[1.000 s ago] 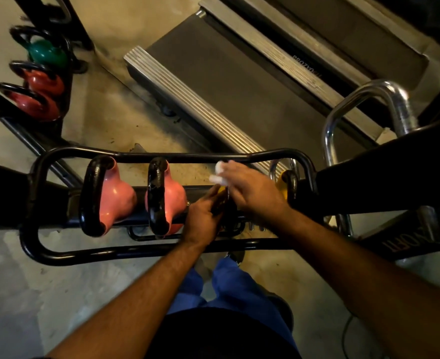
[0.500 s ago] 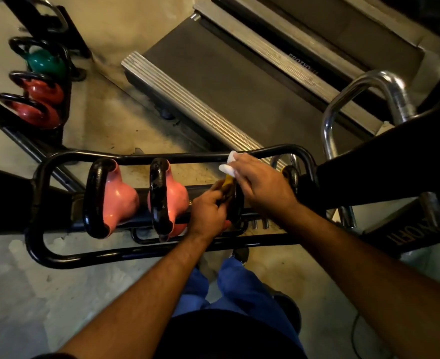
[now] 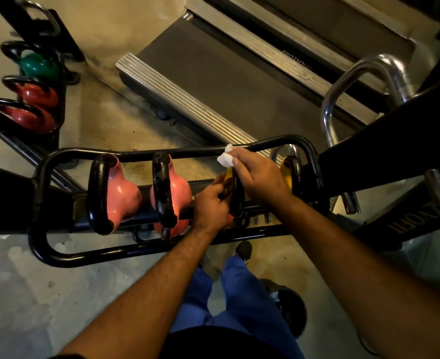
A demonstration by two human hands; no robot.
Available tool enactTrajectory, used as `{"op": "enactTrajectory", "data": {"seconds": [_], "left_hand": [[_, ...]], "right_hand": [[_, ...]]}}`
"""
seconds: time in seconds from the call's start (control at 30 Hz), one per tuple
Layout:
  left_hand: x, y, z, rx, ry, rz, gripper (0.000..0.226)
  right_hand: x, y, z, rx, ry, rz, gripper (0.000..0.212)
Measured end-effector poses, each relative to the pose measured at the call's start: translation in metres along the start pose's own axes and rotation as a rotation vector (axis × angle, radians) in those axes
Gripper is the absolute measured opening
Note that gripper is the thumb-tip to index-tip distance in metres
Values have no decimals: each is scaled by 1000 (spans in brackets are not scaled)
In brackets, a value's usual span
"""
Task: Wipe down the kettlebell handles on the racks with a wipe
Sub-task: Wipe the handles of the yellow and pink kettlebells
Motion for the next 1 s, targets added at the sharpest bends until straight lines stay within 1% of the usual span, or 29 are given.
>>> {"op": "enactTrajectory", "data": {"seconds": [0.07, 0.1, 0.13, 0.17, 0.2, 0.23, 0.27, 0.3, 0.33, 0.37, 0.4, 0.43, 0.5, 0.53, 0.6, 0.67, 0.77, 0.83, 0.9, 0.93, 1.0], "left_hand": [[0, -1, 2, -15, 13, 9, 33], [0, -2, 2, -8, 12, -1, 32], [-1, -6, 2, -8, 10, -10, 29], [0, -9, -1, 8, 20, -67, 25], [2, -13, -3, 16, 50, -91, 22], [4, -12, -4, 13, 84, -90, 20], [4, -11, -2, 4, 99, -40, 20], [1, -7, 0, 1, 92, 8, 22], [1, -4, 4, -7, 90, 46, 24], [1, -1, 7, -7, 86, 54, 24], [1, -1, 10, -4, 85, 61, 23], [2, -4, 10, 17, 83, 60, 20], [5, -11, 5, 60, 88, 61, 8], [6, -12, 1, 63, 96, 60, 7], [4, -9, -3, 37, 96, 57, 8], [3, 0, -1, 10, 102, 90, 16], [3, 0, 6, 28, 122, 168, 27], [2, -8, 8, 59, 115, 156, 20], [3, -12, 5, 70, 125, 54, 12], [4, -13, 4, 59, 131, 19, 15], [3, -7, 1, 9, 120, 94, 23]], "right_hand": [[1, 4, 1, -80, 58, 104, 30], [-1, -1, -2, -50, 56, 111, 30], [-5, -10, -7, 25, 27, 81, 31], [-9, -20, -16, 124, -19, 20, 32], [-11, -26, -26, 219, -66, -47, 34], [-9, -27, -32, 289, -88, -106, 36], [-3, -25, -31, 325, -72, -150, 38], [7, -20, -25, 319, -30, -166, 38], [15, -15, -17, 266, 8, -164, 37], [18, -9, -10, 199, 15, -150, 35], [16, -9, -6, 172, -1, -142, 34], [9, -14, -8, 195, -24, -146, 35], [-7, -27, -26, 299, -92, -170, 38], [-10, -29, -37, 335, -121, -171, 38], [-5, -26, -48, 396, -125, -193, 37], [4, -24, -46, 450, -74, -255, 35], [17, -22, -21, 391, 52, -259, 34], [13, -29, -19, 412, 50, -253, 30], [4, -38, -37, 518, 27, -241, 28], [0, -39, -50, 574, 5, -241, 27], [-6, -36, -70, 676, -53, -267, 28]]}}
Point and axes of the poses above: each hand's wrist, its own z-axis towards the middle knuckle, its own x-axis out of the back of the hand, y = z × x, the point moved 10 cm from there along z, towards the middle knuckle, and after that the axes turned 3 degrees about -z, right-handed, at the moved point
